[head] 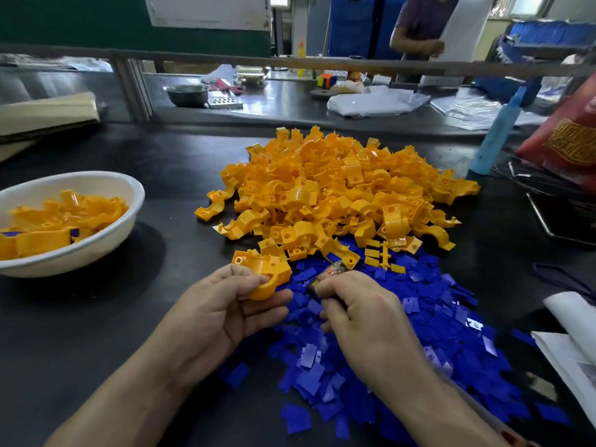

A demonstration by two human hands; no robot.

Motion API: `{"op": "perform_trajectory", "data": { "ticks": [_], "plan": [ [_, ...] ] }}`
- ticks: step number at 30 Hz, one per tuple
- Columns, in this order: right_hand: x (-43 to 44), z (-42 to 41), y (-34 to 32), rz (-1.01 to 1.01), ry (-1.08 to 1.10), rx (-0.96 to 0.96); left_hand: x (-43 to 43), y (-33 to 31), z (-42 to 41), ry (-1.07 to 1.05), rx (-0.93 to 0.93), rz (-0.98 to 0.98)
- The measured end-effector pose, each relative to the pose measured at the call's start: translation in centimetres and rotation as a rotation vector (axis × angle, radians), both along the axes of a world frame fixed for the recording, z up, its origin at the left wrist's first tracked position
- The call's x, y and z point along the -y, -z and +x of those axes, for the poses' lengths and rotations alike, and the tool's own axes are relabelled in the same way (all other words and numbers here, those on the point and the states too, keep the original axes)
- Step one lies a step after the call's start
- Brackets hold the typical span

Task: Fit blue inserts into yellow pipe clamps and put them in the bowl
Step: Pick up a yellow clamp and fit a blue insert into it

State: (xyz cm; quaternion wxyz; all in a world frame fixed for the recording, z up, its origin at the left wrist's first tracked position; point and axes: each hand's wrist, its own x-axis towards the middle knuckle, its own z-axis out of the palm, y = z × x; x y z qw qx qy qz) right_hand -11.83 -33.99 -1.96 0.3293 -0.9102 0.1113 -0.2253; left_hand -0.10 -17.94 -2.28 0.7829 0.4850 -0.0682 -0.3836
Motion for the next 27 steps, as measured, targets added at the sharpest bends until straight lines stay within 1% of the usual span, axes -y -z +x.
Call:
{"op": "perform_trajectory", "data": {
  "ticks": [2, 4, 6, 10, 13, 17, 19, 27],
  "plan": [
    [0.1, 0.0, 0.1, 0.024, 0.005, -0.003, 0.2, -0.1, -0.3, -0.017, 0.009, -0.03],
    [0.0, 0.0, -0.1, 0.099, 0.013, -0.006, 0.3, -0.2, -0.5, -0.053, 0.012, -0.055],
    [0.0, -0.1, -0.4, 0.278, 0.006, -0.028, 0.5, -0.4, -0.7, -0.072, -0.006, -0.067],
    [0.0, -0.4, -1.0, 0.717, -0.007, -0.094, 0.8, -0.7, -1.2, -0.086, -0.091, -0.08],
    [0.2, -0.5, -1.1, 0.925, -0.057, -0.117, 0.9, -1.2, -1.5, -0.097, -0.145, -0.059],
    [0.1, -0.3, -1.1, 1.067, -0.119, -0.105, 0.7, -1.5, -1.6, -0.091, -0.158, 0.023],
    [0.2, -0.2, -1.0, 1.113, -0.146, -0.083, 0.7, -1.4, -1.6, -0.092, -0.156, 0.034],
    [0.4, -0.1, -0.9, 1.355, -0.175, -0.041, 0.7, -1.0, -1.7, -0.058, -0.112, -0.073]
  ]
}}
